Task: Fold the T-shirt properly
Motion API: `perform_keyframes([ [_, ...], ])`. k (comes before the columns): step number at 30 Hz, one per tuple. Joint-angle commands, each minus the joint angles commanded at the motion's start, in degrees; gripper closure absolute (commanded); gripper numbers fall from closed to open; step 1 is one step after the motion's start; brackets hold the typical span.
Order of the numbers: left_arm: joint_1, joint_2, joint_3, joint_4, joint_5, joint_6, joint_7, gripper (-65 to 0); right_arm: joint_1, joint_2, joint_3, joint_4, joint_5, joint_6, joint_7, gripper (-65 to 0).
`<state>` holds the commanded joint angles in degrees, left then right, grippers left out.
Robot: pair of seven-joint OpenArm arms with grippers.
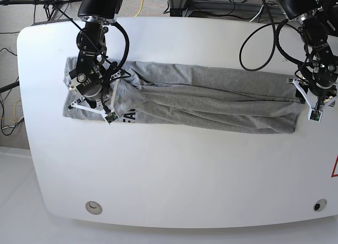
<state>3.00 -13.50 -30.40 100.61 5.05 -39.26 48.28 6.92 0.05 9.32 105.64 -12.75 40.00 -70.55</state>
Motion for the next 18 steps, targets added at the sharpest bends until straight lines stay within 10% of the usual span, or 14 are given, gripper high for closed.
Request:
perform_keyframes([
  [18, -4.63, -0.14, -0.84, -8.95, -2.06, -0.44, -1.69, -30.0, 6.34, 0.17, -1.04, -5.52, -0.10, 0.00, 1.10, -1.4],
])
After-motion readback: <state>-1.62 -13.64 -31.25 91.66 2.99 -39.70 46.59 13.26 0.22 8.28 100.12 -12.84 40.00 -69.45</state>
